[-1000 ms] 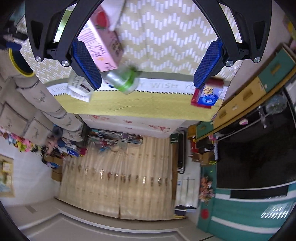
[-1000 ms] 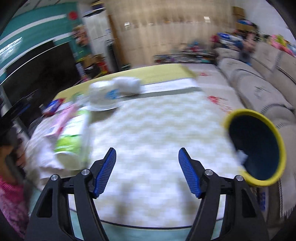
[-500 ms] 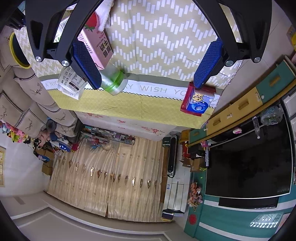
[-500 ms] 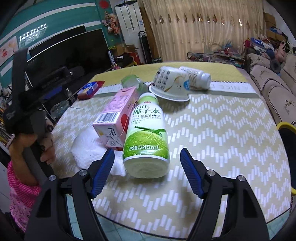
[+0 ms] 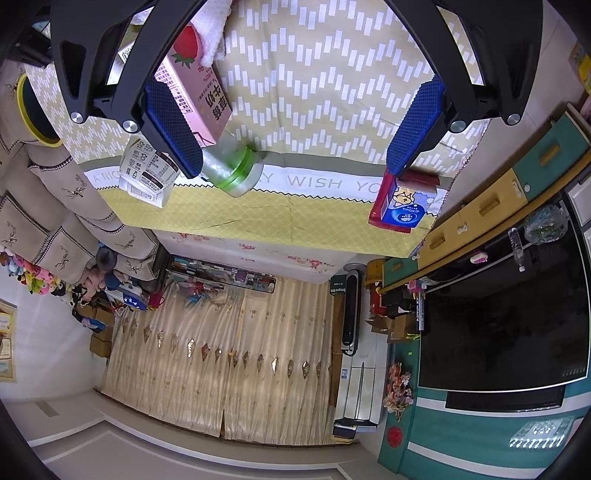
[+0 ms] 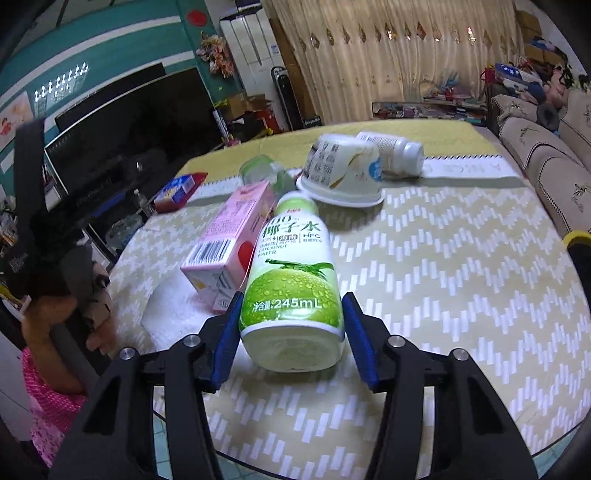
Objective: Collect trash
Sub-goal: 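Grasp the green-labelled coconut drink bottle with the right gripper and lift it, then carry the coconut bottle over the yellow bin and open the right gripper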
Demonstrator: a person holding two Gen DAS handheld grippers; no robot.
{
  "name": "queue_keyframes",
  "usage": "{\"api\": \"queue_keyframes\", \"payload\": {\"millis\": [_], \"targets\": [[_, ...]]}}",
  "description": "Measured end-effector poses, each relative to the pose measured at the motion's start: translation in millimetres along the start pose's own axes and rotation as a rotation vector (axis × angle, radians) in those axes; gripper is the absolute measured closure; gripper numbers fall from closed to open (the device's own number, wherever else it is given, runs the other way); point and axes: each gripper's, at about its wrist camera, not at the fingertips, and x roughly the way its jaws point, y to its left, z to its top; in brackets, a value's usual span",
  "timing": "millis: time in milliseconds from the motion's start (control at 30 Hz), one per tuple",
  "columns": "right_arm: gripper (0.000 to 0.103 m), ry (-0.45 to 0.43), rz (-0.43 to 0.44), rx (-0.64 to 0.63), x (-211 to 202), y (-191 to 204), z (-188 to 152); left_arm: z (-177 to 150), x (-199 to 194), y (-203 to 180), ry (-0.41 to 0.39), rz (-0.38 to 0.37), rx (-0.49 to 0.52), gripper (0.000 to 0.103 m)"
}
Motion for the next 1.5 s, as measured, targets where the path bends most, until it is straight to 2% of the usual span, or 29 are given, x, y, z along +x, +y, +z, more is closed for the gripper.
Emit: {"api": "queue_keyframes", "payload": {"millis": [367,833,1167,1333,1500], "targets": [[0.053,-0.143,0.012,0.016,-70.4,-13.1,18.5,-1.7,2.0,-1.4,0.004,0.005,0.008,0.005],[0.054,-0.215,-0.028,0.067,-102.8,-35.8,25.9,-3.1,3.5,0.1,0.008,-0.006,-0.001,0.005],[0.054,-0.249,-0.061,0.121,-119.3,-66.7,27.8,-4.5,7.1,-0.4,0.016,-0.007,0.005,0.005],[0.054,-0.333,-0.172,0.192,-148.2,-104.8,29.7,-4.9,8.1,-1.8,0.020,-0.007,0.009,0.005],[0.054,-0.419,-0.367,0.301,-176.8,-165.1,27.3,-5.9,9.3,-3.6,0.023,-0.009,0.014,0.005]]}}
